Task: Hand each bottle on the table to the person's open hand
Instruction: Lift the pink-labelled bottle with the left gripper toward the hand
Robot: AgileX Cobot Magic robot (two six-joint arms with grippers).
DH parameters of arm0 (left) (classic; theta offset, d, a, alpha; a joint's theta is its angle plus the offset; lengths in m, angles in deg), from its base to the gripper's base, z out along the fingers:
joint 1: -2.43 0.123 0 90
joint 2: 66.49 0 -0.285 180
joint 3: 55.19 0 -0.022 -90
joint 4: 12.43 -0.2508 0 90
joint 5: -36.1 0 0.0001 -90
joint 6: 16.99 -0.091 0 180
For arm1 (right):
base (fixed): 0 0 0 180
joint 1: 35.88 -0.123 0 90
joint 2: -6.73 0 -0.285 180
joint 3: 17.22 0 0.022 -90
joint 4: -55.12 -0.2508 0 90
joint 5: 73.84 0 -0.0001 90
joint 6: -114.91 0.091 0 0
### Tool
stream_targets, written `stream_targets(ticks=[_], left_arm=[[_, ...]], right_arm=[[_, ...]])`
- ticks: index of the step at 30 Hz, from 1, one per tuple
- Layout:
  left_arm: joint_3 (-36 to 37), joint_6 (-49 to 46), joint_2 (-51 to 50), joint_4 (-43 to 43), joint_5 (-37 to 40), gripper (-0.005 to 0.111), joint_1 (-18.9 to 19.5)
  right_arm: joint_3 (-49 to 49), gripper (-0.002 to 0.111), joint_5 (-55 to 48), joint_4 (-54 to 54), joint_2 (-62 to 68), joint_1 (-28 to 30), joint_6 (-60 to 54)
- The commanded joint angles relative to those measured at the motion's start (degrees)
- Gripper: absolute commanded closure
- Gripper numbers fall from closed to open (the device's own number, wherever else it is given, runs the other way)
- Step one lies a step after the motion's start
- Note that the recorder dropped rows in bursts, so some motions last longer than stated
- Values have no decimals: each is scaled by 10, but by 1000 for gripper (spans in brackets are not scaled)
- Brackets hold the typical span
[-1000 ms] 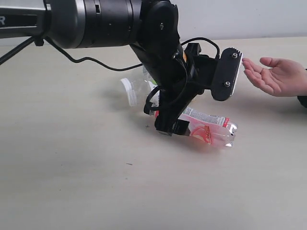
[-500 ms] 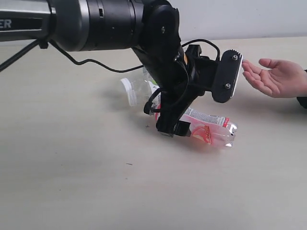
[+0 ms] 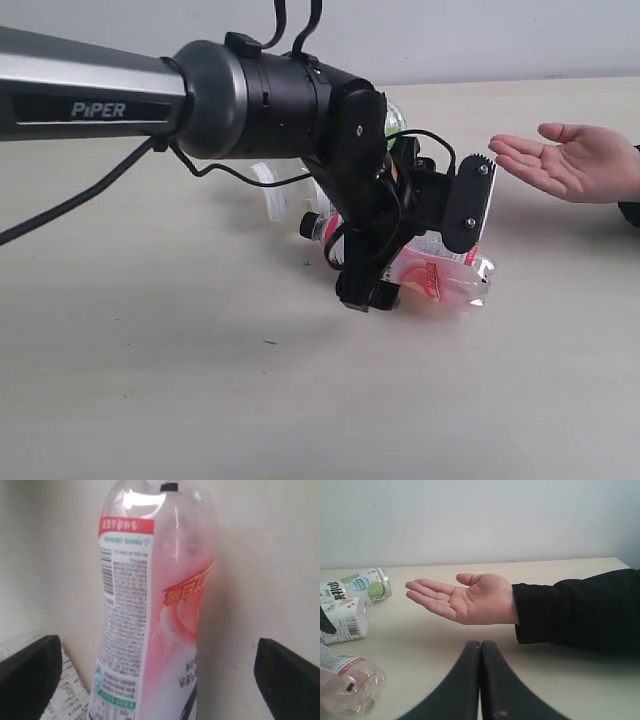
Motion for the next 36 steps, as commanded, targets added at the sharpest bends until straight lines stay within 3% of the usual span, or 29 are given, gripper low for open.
stream_targets(ticks=[1, 15, 17, 19, 20, 23, 30, 36], left_arm=[[1, 0, -14, 4, -36, 2, 1], [1, 0, -46, 4, -53, 3, 1], [1, 0, -46, 4, -54, 12, 1], [1, 1, -46, 4, -54, 36, 1], [1, 4, -46, 4, -54, 59, 1], [1, 15, -46, 4, -53, 104, 1], [-1, 142, -22, 8, -50, 106, -20], [-62, 473, 35, 7, -35, 107, -53]], right_arm=[[-2, 108, 5, 4, -3, 3, -4], [-2, 108, 4, 4, -3, 3, -4], [-2, 108, 4, 4, -3, 3, -4], [-2, 108, 4, 4, -3, 3, -4], [-2, 108, 4, 4, -3, 3, -4], [-2, 108, 4, 4, -3, 3, -4], [-2, 108, 4, 4, -3, 3, -4], [-2, 108, 4, 4, -3, 3, -4]])
